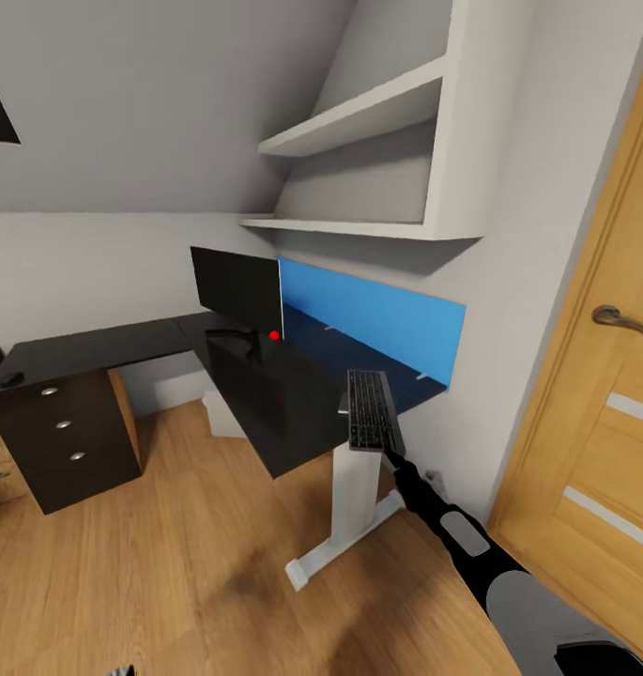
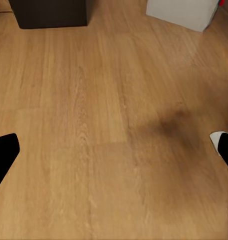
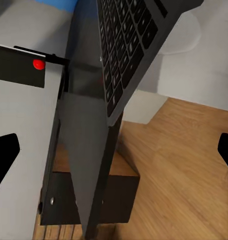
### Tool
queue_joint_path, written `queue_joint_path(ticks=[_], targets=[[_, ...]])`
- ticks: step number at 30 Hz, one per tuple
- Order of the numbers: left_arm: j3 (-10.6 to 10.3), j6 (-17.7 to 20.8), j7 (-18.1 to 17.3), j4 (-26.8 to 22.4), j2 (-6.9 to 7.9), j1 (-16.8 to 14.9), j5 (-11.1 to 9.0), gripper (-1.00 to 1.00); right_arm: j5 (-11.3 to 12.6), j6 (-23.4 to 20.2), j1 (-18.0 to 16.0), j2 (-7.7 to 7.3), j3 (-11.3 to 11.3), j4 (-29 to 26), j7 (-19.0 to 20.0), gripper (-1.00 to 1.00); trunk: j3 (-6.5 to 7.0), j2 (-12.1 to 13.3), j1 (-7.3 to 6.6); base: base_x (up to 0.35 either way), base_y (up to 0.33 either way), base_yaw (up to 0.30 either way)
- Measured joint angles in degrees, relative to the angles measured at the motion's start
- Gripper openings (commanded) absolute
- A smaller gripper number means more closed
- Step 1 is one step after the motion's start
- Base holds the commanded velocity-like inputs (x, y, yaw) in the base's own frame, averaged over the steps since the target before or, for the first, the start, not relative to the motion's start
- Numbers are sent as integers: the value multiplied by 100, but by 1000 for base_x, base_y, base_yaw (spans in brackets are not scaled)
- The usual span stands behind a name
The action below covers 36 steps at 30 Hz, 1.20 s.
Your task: In the bedroom, organize the workspace by keeping the computer under the desk, ensuring the monitor is on the desk, placing the keyboard on the desk next to the monitor, placing the mouse on the desk next to the keyboard, moving the folder from the swivel chair onto the desk next to the mouse, stacking the notebook on top of the folder with the pen on top of the notebook, and positioning the swivel chair next to the desk.
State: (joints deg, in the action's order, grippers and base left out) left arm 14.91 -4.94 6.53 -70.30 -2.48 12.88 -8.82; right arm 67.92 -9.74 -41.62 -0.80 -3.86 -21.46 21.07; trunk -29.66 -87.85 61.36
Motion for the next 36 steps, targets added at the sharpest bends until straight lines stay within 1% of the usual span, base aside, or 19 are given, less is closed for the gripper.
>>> queue_joint_path(ticks=[1,3,5,15,21,30,33,36], targets=[[158,11,-287,-473,5,359,-12,100,3,3,0,4,-5,0,8,100,-19,-41,22,0,0,0],[300,22,-417,-648,-3,517,-13,100,4,6,0,6,-8,0,13,100,-54,-120,66,0,0,0],[375,43,-481,-734,-8,588,-12,100,2,8,0,7,-10,0,16,100,-90,-200,110,0,0,0],[465,107,-540,-807,-7,661,-14,100,-3,7,0,8,-13,-2,35,100,-269,-602,330,0,0,0],[524,358,-539,-770,0,663,-7,100,-4,6,0,1,-13,-8,108,100,-377,-842,462,0,0,0],[531,442,-534,-549,-5,663,4,100,-4,-8,0,-4,-13,-15,376,100,-539,-1203,659,0,0,0],[531,444,-533,-537,-5,663,5,100,-4,-9,0,-7,-13,-12,518,100,-592,-1324,725,0,0,0],[525,446,-532,-524,-5,663,6,100,-4,-16,0,-21,-13,-10,764,100,-646,-1444,791,0,0,0]])
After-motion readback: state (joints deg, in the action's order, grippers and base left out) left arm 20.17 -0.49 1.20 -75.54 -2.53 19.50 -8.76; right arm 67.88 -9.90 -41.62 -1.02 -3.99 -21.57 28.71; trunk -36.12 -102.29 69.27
